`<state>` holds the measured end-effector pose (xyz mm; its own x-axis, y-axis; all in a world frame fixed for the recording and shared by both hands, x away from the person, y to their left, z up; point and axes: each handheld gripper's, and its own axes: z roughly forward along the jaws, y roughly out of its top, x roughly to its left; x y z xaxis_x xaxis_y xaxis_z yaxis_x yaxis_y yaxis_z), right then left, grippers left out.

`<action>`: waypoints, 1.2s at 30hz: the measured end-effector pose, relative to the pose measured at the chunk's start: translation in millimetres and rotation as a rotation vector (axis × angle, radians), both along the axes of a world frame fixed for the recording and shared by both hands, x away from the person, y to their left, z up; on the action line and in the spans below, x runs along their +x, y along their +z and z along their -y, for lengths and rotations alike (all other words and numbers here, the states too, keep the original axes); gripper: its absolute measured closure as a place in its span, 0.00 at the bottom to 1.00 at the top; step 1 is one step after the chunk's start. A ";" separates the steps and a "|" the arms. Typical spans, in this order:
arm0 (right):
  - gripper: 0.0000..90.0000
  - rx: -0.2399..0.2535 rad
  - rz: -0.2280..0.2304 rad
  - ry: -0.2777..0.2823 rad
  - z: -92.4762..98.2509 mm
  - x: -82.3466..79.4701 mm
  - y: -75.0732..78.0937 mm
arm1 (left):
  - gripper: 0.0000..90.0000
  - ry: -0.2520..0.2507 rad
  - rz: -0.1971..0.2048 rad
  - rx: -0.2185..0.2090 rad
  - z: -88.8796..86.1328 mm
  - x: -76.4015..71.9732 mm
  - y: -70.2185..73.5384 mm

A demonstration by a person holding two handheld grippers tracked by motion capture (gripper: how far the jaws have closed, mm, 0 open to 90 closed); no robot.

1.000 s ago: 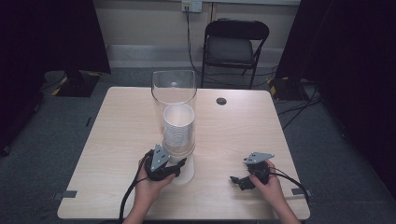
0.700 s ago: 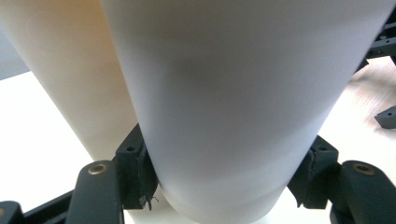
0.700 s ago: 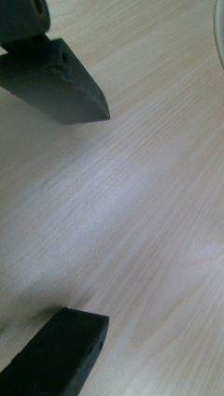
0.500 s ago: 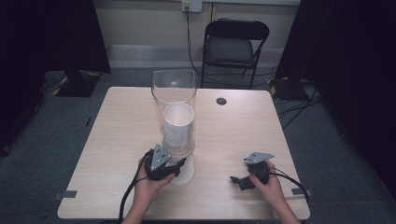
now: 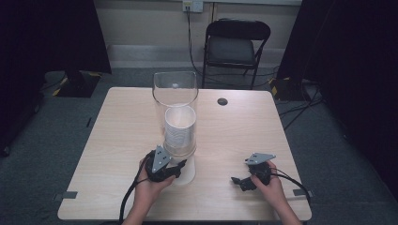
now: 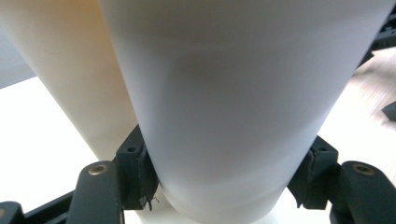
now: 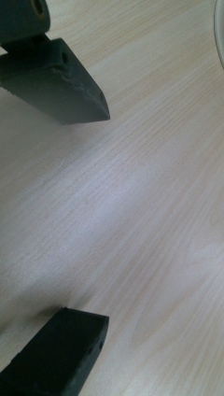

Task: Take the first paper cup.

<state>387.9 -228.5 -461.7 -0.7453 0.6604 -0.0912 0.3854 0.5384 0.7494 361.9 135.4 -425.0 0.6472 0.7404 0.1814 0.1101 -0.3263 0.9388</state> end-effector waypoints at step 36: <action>0.03 0.000 -0.001 0.005 1.9 -0.5 0.1 | 0.34 0.019 0.099 -0.099 2.6 -11.2 12.8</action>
<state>387.4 -230.4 -461.5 -0.7490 0.6564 -0.0909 0.3829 0.5407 0.7490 350.7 132.8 -412.1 0.6155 0.7698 0.1690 0.0207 -0.2301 0.9729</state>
